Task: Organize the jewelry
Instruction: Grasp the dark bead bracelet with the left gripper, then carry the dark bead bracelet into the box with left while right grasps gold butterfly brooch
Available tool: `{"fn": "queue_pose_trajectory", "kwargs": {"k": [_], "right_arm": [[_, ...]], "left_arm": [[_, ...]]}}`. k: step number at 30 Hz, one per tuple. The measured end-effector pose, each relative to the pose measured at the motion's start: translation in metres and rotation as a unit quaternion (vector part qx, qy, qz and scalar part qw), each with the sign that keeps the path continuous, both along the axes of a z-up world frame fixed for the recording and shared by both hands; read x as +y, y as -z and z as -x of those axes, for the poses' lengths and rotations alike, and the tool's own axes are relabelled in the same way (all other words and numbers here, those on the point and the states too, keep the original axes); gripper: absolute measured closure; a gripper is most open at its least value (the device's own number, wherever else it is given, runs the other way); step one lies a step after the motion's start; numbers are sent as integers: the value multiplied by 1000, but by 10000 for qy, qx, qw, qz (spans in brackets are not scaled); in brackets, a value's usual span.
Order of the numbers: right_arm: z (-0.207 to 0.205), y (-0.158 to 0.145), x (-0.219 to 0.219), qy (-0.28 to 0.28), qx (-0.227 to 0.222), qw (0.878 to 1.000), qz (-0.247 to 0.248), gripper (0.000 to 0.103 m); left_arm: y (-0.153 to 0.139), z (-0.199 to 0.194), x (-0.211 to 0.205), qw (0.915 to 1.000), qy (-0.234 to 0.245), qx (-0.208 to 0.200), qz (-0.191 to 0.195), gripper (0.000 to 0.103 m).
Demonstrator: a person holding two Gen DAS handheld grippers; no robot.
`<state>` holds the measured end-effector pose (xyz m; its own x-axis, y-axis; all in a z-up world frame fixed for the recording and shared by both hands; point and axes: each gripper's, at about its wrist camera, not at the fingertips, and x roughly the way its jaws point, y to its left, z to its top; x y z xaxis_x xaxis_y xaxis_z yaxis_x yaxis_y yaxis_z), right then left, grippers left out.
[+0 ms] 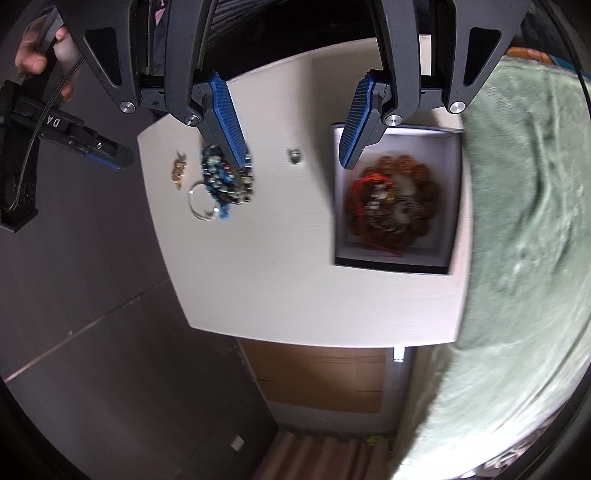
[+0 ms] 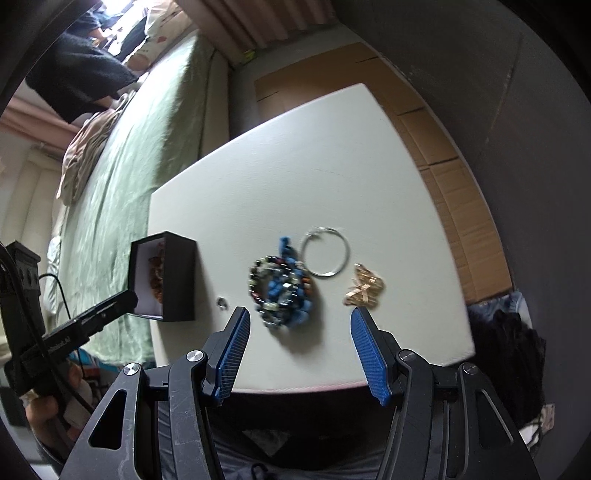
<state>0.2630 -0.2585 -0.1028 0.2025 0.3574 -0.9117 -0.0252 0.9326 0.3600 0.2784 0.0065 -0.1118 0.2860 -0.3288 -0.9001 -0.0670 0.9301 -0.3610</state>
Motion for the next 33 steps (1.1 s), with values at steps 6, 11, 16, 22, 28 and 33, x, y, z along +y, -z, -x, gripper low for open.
{"fn": "queue_pose_trajectory", "kwargs": {"k": [6, 11, 16, 22, 28, 33], "right_arm": [[6, 15, -31, 287, 115, 9995, 71, 46], [9, 24, -49, 474, 188, 9986, 129, 46], [7, 33, -58, 585, 297, 9977, 179, 46], [1, 41, -51, 502, 407, 9976, 256, 52], [-3, 45, -39, 368, 446, 9978, 331, 52], [-7, 49, -31, 340, 488, 9975, 381, 52]], "left_arm": [[22, -16, -38, 9992, 262, 245, 175, 55], [43, -26, -63, 9976, 408, 509, 229, 64], [64, -38, -79, 9958, 507, 730, 241, 68], [95, -45, -84, 9931, 352, 1073, 325, 75], [103, -49, -87, 9935, 306, 1068, 244, 95], [92, -46, -74, 9953, 283, 843, 373, 95]]}}
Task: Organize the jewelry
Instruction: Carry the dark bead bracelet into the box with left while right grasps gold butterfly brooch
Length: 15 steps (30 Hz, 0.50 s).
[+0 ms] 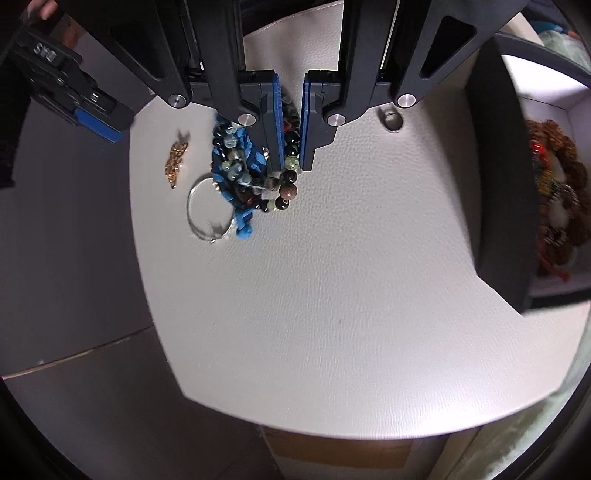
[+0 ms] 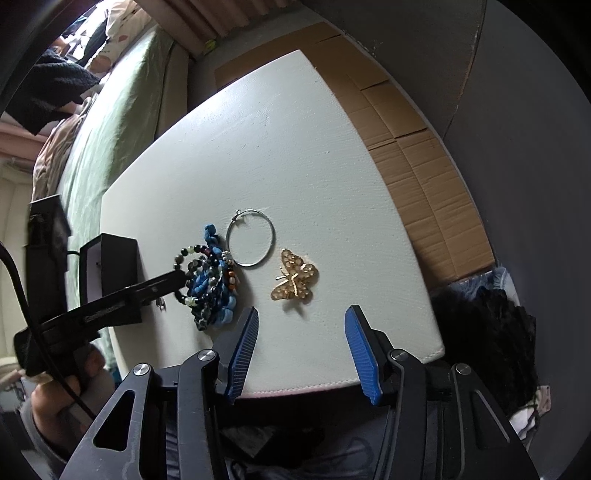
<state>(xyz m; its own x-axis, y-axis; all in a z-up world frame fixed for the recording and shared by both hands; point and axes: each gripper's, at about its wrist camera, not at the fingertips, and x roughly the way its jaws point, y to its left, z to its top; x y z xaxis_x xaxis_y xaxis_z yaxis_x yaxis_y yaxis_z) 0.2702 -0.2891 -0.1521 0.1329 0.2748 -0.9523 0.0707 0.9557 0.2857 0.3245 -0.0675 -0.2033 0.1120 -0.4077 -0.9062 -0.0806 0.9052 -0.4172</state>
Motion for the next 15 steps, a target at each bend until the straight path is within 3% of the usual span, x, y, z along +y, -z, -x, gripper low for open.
{"fn": "queue_pose_trajectory", "kwargs": {"k": [10, 15], "right_arm": [[-21, 27, 23, -15, 304, 9991, 290, 67], [-26, 33, 39, -105, 323, 9965, 767, 71]], "left_arm": [[-42, 10, 35, 9987, -136, -463, 178, 95], [-63, 11, 51, 9974, -249, -654, 157, 95]]}}
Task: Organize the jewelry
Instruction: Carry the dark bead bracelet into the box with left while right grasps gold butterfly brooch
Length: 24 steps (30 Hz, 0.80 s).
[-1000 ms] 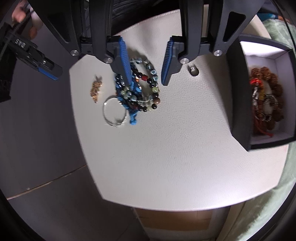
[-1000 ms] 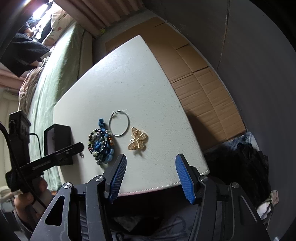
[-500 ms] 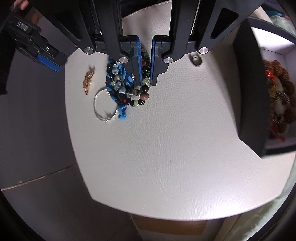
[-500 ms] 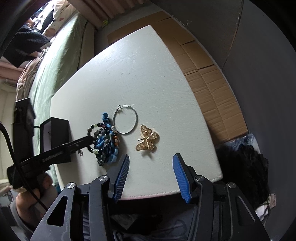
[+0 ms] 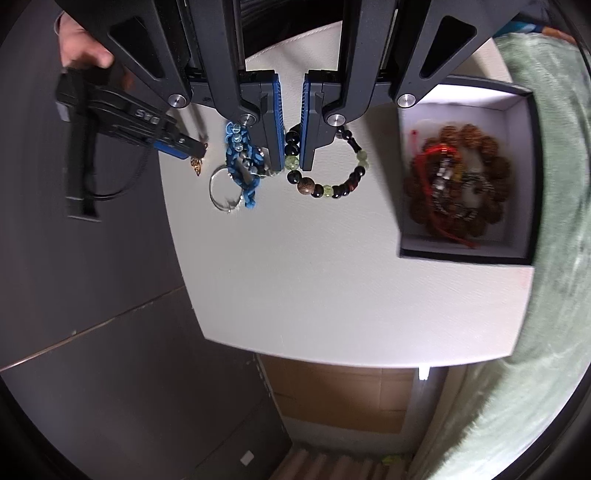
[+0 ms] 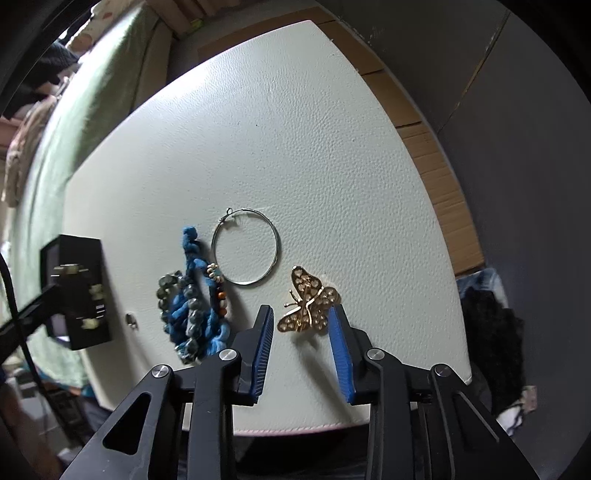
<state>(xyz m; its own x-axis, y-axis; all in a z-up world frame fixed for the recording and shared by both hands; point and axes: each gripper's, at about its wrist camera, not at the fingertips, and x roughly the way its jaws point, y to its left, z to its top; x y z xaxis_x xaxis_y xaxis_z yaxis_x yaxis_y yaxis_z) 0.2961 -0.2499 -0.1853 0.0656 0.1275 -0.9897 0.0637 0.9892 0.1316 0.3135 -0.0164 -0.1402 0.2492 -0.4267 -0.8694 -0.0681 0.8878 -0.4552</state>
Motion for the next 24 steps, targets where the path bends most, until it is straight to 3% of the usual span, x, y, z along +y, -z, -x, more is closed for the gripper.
{"fn": "queue_pose_trajectory", "kwargs": {"k": [8, 11, 14, 24], "right_arm": [[1, 8, 29, -302, -59, 9958, 859, 72], [1, 4, 25, -226, -87, 9973, 696, 73], [2, -3, 18, -147, -94, 9988, 458, 86], [-7, -31, 18, -123, -313, 9994, 40, 86]], "left_arm": [[-25, 13, 32, 9996, -165, -240, 5, 95], [-31, 17, 37, 9993, -215, -319, 40, 95], [-41, 24, 47, 9989, -277, -375, 32, 95], [-58, 37, 68, 9972, -495, -560, -35, 95]]}}
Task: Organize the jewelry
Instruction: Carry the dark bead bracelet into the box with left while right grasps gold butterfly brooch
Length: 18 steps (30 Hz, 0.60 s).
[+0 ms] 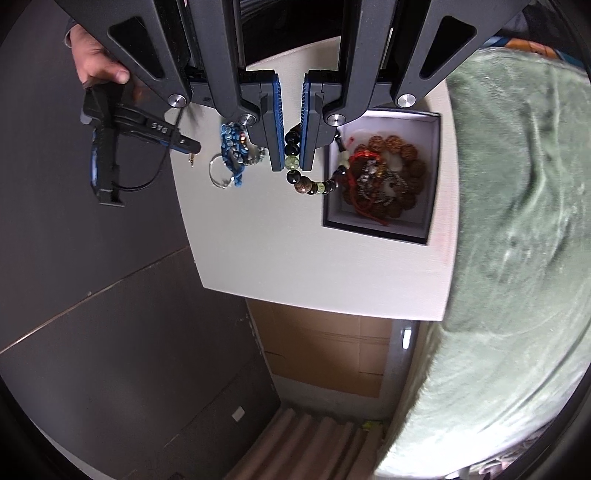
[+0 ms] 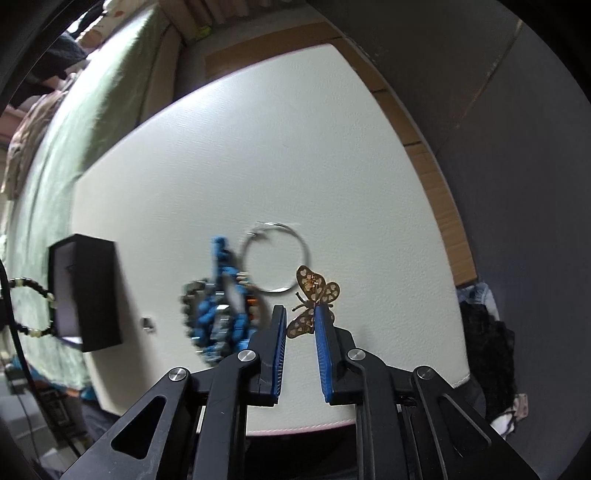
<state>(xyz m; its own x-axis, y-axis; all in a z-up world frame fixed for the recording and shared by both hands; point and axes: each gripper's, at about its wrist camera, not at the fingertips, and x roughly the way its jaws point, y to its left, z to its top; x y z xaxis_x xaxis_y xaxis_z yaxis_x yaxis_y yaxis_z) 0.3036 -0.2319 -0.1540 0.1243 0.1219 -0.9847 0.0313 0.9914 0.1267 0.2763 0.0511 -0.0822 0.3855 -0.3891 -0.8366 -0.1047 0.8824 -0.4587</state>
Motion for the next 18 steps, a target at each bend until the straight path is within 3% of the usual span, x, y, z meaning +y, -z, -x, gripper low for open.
{"fn": "queue_pose_trajectory", "kwargs": {"k": [9, 14, 15, 16, 18], "right_arm": [[9, -48, 48, -577, -387, 9968, -399, 86], [17, -68, 77, -872, -465, 9920, -783, 86], [18, -72, 84, -971, -513, 9905, -824, 86], [18, -74, 90, -1058, -508, 9891, -893, 86], [18, -77, 99, -1168, -499, 9877, -914, 86]], "left_arm": [[-5, 10, 22, 9997, -245, -77, 42, 95], [2, 8, 34, 9993, -321, 170, 3, 90], [4, 10, 40, 9991, -387, 189, 40, 78], [5, 12, 45, 9988, -463, 180, 35, 60], [4, 18, 57, 9976, -682, 99, -42, 40]]}}
